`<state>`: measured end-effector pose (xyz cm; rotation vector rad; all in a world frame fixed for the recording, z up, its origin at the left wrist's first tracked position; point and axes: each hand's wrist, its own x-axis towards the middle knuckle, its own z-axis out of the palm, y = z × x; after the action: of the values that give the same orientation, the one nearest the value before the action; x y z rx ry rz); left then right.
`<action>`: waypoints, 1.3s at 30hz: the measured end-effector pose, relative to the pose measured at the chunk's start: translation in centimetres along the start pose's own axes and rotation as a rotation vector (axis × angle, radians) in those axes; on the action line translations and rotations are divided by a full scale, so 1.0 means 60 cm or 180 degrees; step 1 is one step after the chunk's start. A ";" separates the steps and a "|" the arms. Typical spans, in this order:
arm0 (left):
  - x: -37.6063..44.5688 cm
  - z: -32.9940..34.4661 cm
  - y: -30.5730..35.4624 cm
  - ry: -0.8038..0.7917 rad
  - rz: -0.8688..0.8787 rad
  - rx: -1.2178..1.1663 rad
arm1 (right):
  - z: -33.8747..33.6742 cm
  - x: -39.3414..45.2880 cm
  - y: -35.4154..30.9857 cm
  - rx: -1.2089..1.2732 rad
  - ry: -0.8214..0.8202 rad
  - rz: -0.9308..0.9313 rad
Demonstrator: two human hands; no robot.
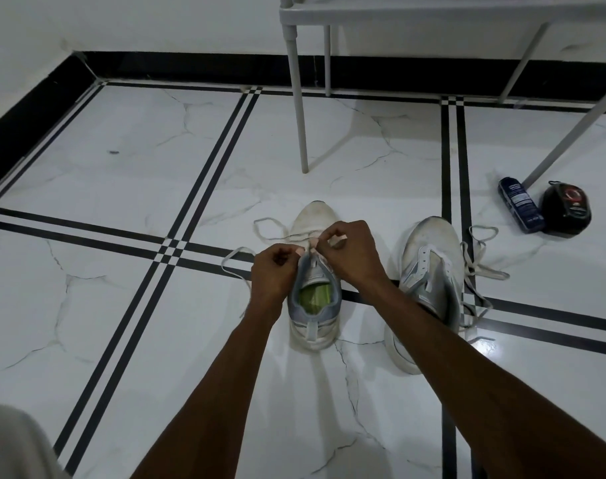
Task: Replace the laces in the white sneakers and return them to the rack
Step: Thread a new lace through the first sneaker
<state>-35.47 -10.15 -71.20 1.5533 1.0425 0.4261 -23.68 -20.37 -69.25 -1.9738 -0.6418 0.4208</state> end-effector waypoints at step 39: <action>-0.007 0.005 0.010 0.0369 0.1307 0.2184 | -0.017 -0.013 -0.005 0.0162 -0.0556 0.1087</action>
<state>-35.23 -10.61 -70.60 2.4014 1.0094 0.4662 -23.82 -21.45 -68.46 -2.0156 -0.3947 0.8171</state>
